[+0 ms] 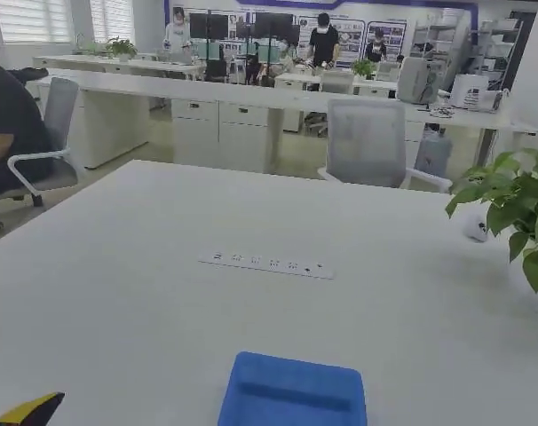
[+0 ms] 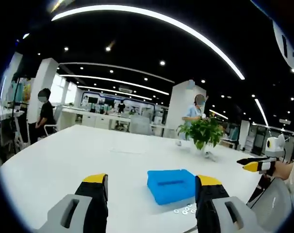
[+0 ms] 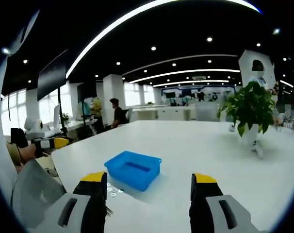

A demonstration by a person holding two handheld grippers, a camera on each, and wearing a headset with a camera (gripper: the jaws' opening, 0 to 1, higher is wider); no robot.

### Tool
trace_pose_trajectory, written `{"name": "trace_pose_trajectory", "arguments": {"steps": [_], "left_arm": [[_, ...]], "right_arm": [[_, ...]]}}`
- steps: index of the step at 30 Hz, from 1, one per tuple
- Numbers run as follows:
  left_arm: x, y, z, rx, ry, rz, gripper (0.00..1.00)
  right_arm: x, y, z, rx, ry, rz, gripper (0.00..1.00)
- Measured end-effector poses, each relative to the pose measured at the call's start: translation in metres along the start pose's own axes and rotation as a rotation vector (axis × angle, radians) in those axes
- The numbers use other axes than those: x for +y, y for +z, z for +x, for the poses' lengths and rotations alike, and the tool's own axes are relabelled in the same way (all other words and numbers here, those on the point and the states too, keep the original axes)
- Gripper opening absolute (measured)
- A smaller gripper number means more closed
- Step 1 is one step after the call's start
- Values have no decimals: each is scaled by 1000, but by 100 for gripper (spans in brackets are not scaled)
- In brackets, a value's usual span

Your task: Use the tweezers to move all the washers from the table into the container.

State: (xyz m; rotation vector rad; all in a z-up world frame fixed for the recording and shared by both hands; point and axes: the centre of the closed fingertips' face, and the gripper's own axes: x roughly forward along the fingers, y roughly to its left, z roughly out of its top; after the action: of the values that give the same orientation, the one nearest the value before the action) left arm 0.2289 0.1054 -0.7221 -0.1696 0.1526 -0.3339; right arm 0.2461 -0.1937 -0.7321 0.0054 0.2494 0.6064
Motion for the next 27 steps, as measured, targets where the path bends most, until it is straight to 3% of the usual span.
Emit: {"name": "trace_pose_trajectory", "arguments": {"steps": [27], "left_arm": [[0,0,1,-6,-12,-10,71]], "right_arm": [[-2,-5,0,30,-20,-45,65]]}}
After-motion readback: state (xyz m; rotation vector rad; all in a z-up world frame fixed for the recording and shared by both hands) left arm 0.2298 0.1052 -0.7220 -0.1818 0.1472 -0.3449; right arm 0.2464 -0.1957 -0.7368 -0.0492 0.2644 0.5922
